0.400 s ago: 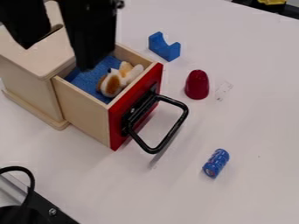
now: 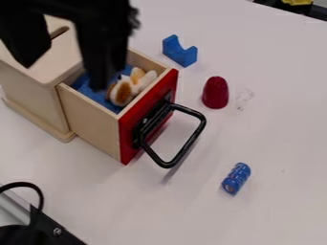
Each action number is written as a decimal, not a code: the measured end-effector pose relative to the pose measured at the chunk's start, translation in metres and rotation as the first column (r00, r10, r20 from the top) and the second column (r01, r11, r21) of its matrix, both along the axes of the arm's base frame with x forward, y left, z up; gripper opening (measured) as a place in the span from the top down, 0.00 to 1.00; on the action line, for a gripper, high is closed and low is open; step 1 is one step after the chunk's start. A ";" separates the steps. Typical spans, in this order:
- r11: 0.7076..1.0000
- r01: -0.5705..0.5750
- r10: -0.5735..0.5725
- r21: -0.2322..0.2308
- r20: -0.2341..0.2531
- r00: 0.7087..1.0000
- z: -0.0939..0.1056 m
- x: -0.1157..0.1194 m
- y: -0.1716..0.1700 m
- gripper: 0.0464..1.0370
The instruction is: Close the drawer
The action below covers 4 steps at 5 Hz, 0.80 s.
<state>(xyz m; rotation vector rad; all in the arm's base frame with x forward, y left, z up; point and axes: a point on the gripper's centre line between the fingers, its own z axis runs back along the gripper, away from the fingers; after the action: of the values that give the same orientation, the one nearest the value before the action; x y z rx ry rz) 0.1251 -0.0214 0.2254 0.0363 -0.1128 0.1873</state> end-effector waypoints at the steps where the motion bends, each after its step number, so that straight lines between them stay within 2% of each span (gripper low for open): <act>1: 0.998 -0.066 0.066 0.024 -0.023 0.998 -0.017 0.016 -0.006 0.04; 2: 0.988 -0.153 0.153 -0.005 -0.036 0.988 -0.040 0.036 -0.017 0.04; 3: 0.977 -0.211 0.211 -0.006 -0.050 0.976 -0.062 0.054 -0.021 0.04; 4: 0.930 -0.366 0.365 -0.019 -0.040 0.930 -0.085 0.065 -0.024 0.04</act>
<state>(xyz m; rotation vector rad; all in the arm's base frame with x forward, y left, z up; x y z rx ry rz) 0.1902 -0.0450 0.1407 0.0339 -0.0663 0.5623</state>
